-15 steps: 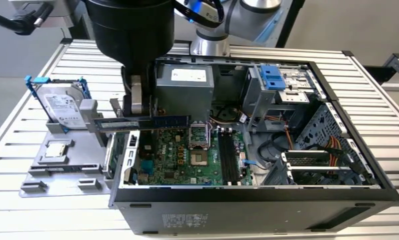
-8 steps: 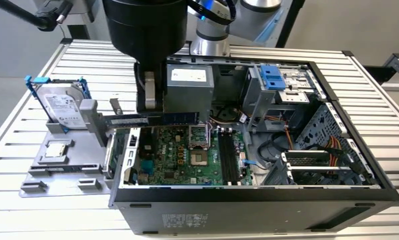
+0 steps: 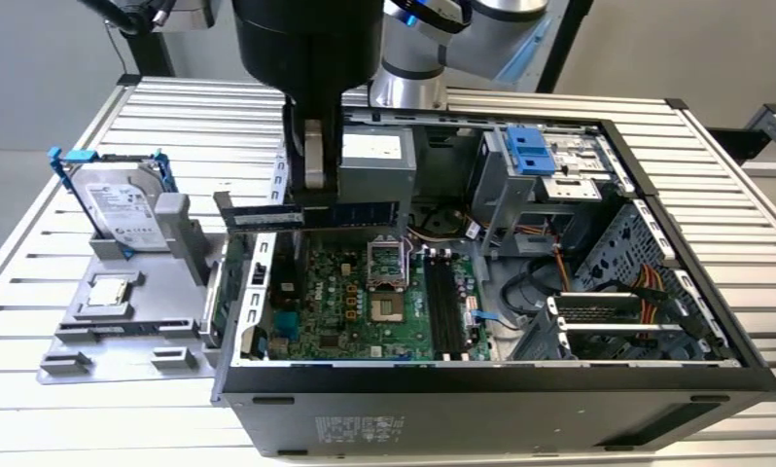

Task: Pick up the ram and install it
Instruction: 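Pick up the ram and move it above insertion slot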

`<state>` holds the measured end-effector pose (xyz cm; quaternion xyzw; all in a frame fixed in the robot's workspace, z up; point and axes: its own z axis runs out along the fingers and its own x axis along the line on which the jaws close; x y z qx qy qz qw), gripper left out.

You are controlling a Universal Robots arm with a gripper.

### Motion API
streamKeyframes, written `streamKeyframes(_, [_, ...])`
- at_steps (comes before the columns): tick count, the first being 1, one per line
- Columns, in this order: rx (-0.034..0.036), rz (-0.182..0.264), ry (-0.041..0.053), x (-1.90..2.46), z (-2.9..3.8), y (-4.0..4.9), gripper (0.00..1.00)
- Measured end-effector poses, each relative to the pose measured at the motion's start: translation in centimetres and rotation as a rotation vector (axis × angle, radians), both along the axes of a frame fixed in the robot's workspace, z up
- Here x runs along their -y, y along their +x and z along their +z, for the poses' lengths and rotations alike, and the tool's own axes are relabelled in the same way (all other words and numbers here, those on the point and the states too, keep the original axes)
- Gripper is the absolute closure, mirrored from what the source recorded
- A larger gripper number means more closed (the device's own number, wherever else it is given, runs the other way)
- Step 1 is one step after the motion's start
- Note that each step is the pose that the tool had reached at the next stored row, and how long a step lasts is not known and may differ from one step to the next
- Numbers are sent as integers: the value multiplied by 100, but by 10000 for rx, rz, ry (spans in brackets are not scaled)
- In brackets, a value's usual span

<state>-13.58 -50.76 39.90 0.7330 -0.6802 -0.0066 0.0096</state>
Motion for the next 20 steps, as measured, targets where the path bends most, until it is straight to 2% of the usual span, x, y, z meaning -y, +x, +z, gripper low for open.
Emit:
streamKeyframes(8, [0, -1, 0, -205, -1, 44, 100])
streamKeyframes(15, [0, 0, 0, -412, -2, 54, 100])
streamKeyframes(20, [0, 0, 0, -517, -2, 61, 100])
